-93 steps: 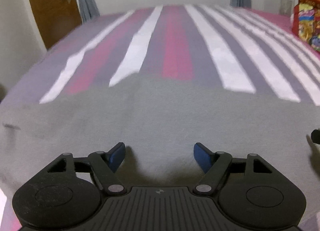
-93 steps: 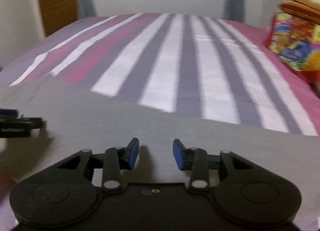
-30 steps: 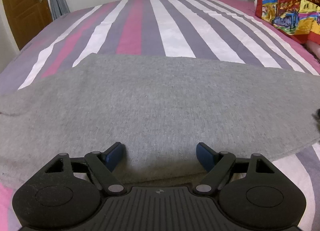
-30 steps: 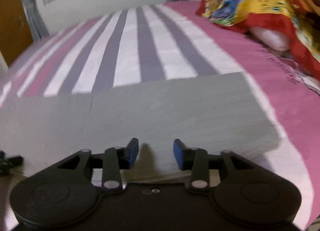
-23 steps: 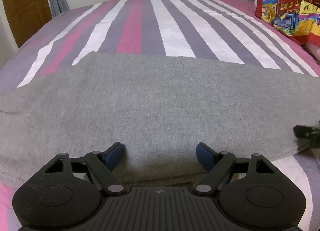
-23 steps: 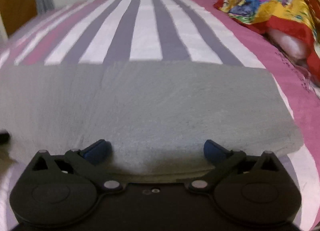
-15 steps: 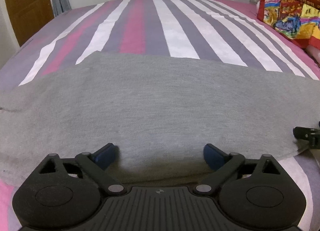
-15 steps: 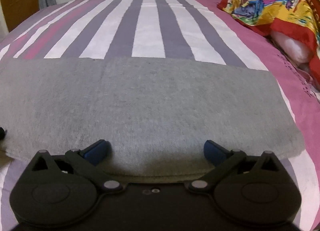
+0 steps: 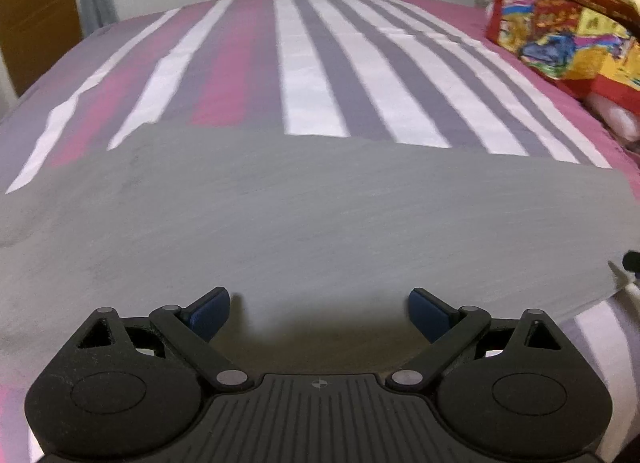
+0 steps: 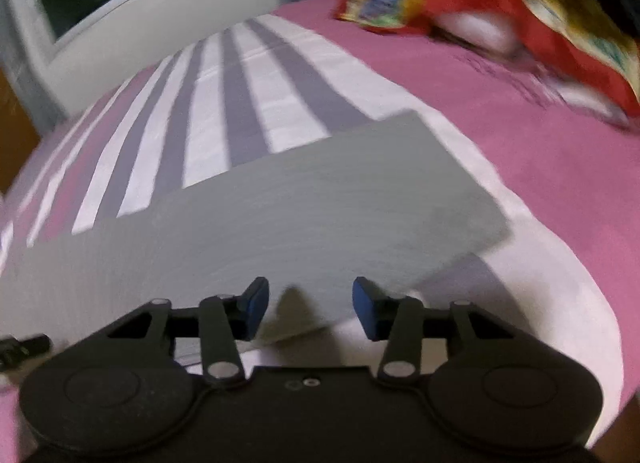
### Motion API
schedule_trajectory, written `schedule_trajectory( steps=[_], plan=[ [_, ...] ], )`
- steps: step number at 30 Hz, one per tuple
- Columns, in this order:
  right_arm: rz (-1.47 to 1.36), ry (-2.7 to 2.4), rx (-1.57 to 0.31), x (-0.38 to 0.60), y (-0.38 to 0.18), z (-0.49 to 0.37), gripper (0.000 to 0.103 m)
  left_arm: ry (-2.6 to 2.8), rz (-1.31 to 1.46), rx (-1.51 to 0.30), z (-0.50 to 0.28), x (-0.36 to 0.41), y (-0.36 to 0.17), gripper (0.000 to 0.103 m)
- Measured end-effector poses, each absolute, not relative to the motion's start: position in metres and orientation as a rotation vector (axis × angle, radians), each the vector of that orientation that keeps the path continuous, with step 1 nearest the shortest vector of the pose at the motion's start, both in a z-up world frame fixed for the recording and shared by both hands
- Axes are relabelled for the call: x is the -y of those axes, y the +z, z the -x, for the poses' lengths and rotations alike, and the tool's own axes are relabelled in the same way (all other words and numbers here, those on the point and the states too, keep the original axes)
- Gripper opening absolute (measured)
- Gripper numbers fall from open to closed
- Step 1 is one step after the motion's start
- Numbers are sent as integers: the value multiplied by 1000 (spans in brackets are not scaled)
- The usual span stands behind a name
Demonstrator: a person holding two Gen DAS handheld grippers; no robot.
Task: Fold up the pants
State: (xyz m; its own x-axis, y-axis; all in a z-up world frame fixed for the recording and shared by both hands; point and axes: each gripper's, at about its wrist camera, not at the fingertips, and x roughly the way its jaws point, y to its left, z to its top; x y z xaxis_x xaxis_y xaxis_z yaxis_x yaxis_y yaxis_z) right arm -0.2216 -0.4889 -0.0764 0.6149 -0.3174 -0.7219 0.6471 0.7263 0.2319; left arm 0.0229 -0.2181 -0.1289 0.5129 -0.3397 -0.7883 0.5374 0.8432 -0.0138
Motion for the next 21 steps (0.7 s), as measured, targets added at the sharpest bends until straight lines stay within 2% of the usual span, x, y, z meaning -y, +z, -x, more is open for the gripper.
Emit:
schedule_trajectory(
  steps=[6,11,12,13,15,21],
  plan=[
    [-775,-651,-653,539,-90,265,39,-558,-309,-907,-19,256,-142,95],
    [-890,-648,-564,567,-101,265,37,-527,-360,-886,-15,268,-153,96],
    [-898,-646,-564,570,-105,262,33,-523,-360,-887,-15,268,-153,96],
    [-902,-651,-561,572,-107,259,24,-518,-362,-891,-15,269,-153,96],
    [-898,-660,-538,572,-109,257,13,-507,-371,-895,-16,272,-154,97],
    [-676,-685,-546,547,-78,239,10,-470,-395,-900,-18,285,-155,97]
  ],
)
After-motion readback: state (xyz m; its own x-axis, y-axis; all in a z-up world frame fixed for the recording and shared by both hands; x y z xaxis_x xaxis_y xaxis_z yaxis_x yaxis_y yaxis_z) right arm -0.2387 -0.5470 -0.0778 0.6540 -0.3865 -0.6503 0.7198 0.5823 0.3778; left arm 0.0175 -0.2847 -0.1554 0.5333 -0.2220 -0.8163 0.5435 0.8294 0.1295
